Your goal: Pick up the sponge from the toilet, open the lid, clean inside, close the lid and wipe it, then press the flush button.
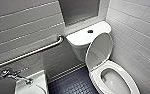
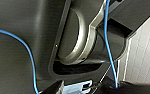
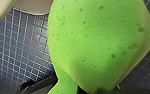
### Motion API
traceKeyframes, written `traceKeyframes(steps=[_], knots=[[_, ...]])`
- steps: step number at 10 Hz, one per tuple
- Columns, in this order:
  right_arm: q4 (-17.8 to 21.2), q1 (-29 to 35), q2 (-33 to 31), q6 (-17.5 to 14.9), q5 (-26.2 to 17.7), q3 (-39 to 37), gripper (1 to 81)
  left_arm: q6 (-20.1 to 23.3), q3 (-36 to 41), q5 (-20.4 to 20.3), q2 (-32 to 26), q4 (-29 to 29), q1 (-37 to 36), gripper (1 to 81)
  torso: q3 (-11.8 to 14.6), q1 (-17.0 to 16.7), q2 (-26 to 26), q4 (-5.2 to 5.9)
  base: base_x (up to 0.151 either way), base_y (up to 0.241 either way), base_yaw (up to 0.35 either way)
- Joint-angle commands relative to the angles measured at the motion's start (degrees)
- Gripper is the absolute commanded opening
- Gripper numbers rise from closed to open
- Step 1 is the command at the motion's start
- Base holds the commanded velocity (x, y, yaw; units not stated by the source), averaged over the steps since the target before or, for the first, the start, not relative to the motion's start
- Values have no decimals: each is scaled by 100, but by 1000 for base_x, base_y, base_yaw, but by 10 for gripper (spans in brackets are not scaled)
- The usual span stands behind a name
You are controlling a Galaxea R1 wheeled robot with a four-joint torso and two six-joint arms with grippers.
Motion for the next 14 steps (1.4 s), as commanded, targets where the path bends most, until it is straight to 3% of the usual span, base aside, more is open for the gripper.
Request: traceKeyframes(steps=[1,2,3,6,7,8,9,10,12,14], knots=[[-1078,-622,301,-44,-1300,-415,10,-29,48,106,-252,34,25,811,0,0,0,0,0,0,0],[-1289,-807,495,-44,-1484,-669,10,-38,48,106,-305,34,-54,811,0,0,0,0,0,0,0],[-1482,-966,688,-44,-1493,-863,10,-56,48,106,-384,17,-133,811,2,-369,573,0,0,0,0],[-1570,-1133,1180,-36,-1493,-1329,10,-196,74,71,-516,26,-344,811,2,-563,877,0,0,0,0],[-1570,-1142,1294,-36,-1502,-1460,10,-196,57,71,-516,17,-344,811,2,-310,488,0,0,0,0],[-1579,-1160,1330,-36,-1502,-1495,10,-205,48,71,-525,17,-344,811,2,-426,669,0,0,0,0],[-1579,-1168,1347,-36,-1502,-1504,10,-205,48,71,-542,8,-362,811,2,-450,701,-136,0,0,0],[-1579,-1186,1347,-36,-1502,-1513,10,-214,48,71,-560,8,-414,811,251,-489,763,-404,0,0,0],[-1579,-1195,1373,-36,-1510,-1557,10,-284,74,62,-621,-18,-520,811,517,-502,784,-612,0,0,0],[-1579,-1168,1497,-36,-1528,-1750,10,-284,74,62,-648,-18,-564,811,788,-505,784,-932,0,0,0]])
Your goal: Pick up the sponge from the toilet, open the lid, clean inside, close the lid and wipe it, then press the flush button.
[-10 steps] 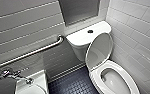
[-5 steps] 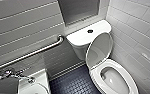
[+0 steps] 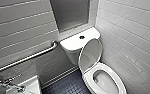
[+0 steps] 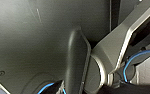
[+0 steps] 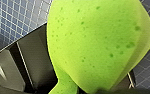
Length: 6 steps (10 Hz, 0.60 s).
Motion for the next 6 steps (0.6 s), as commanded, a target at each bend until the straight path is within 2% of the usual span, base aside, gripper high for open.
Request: traceKeyframes(steps=[1,2,3,4,6], knots=[[-58,60,-18,-22,-720,-233,10,-4,67,125,-148,-5,74,811,-13,0,0,20,0,0,0],[-40,139,79,-22,-1206,-587,10,-13,67,117,-166,-14,4,811,39,-5,-2,-111,0,0,0],[12,166,280,-22,-1906,-1226,10,-48,32,-67,-200,-110,-84,811,81,-7,-2,-166,0,0,0],[4,123,506,-22,-2465,-1793,10,-57,32,-217,-280,-216,-197,811,83,-11,-2,-168,0,0,0],[21,51,905,-22,-3052,-2767,10,-65,49,-419,-429,-480,-470,811,83,-11,-2,-168,0,0,0]])
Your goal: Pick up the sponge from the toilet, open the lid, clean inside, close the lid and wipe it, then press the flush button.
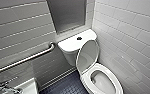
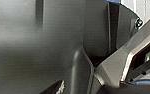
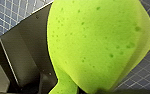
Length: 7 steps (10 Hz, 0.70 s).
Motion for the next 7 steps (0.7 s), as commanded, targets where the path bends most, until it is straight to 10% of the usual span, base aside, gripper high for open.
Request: traceKeyframes(steps=[1,7], knots=[[0,-6,561,-37,-1909,-1473,10,-134,49,-286,-322,-229,-352,811,0,0,0,0,0,0,0],[-577,-77,957,41,-1733,-2009,10,-1012,190,-639,-516,-220,-1609,811,0,0,0,0,0,0,0]])
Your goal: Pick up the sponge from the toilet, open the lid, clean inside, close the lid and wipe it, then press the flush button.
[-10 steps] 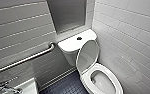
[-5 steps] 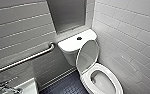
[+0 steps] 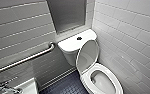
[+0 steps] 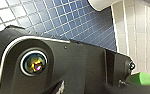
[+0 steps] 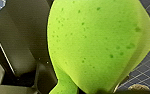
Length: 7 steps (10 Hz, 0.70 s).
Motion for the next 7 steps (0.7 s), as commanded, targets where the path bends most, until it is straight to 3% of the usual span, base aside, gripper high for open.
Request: traceKeyframes(steps=[1,3,5,6,7], knots=[[-730,-20,-179,68,-499,-132,10,-397,169,-73,-276,7,-636,811,0,0,0,0,0,0,0],[-1214,-63,-240,358,-499,-114,10,-721,169,-188,-258,-1,-1111,811,0,0,0,0,0,0,0],[-1275,-81,-433,640,-455,0,10,-1073,143,-179,-153,42,-1558,811,-2,0,0,0,0,0,0],[-1440,-168,-556,1058,-142,157,10,-1230,125,-161,-118,25,-1752,811,-2,-2,0,0,0,0,0],[-1923,-282,-653,1681,316,359,10,-1451,55,-152,-73,25,-1955,811,-2,0,0,0,0,0,0]])
